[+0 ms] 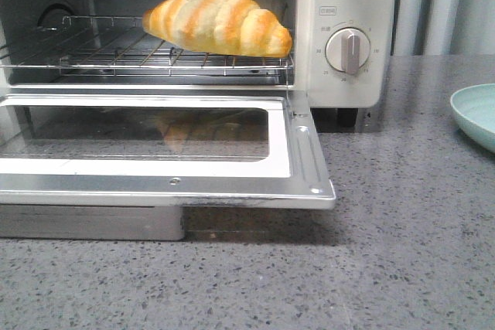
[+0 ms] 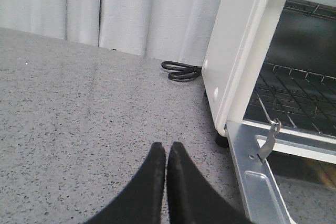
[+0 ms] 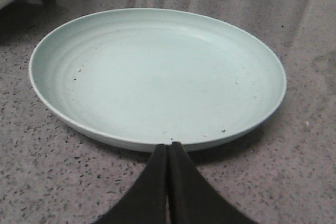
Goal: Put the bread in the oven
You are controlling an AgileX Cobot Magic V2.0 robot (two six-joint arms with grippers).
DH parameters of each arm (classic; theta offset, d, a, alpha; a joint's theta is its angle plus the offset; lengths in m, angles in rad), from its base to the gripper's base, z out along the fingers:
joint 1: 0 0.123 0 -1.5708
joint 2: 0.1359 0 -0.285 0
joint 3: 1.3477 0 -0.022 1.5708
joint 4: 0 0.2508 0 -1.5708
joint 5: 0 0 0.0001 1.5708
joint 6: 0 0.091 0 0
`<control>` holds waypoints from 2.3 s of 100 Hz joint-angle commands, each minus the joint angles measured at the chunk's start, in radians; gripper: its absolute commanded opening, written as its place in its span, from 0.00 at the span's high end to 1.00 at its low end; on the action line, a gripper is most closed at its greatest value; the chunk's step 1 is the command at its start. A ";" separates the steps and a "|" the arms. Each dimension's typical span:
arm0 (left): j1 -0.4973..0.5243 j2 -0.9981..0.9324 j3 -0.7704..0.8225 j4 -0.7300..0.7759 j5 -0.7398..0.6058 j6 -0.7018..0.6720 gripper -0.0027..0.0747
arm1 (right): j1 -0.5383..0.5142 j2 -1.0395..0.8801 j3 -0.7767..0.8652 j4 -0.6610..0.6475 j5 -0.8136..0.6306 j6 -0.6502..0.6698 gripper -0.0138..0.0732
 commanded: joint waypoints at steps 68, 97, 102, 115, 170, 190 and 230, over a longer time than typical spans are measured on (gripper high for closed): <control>-0.017 -0.028 0.061 0.257 0.082 -0.185 0.99 | 0.001 -0.025 0.015 0.004 -0.040 0.006 0.93; -0.117 -0.028 0.061 0.371 0.126 -0.278 0.99 | 0.001 -0.025 0.015 0.004 -0.040 0.006 0.93; -0.128 -0.028 0.061 0.386 0.123 -0.278 0.99 | 0.001 -0.025 0.015 0.004 -0.040 0.006 0.93; -0.132 -0.030 0.061 0.388 0.121 -0.278 0.99 | 0.001 -0.025 0.015 0.004 -0.040 0.006 0.93; -0.130 -0.030 0.061 0.414 0.119 -0.276 0.99 | 0.001 -0.025 0.015 0.004 -0.037 0.006 0.93; -0.130 -0.030 0.061 0.405 0.117 -0.276 0.99 | 0.001 -0.025 0.015 0.004 -0.037 0.006 0.93; -0.130 -0.030 0.061 0.405 0.117 -0.276 0.99 | 0.001 -0.025 0.015 0.004 -0.037 0.006 0.93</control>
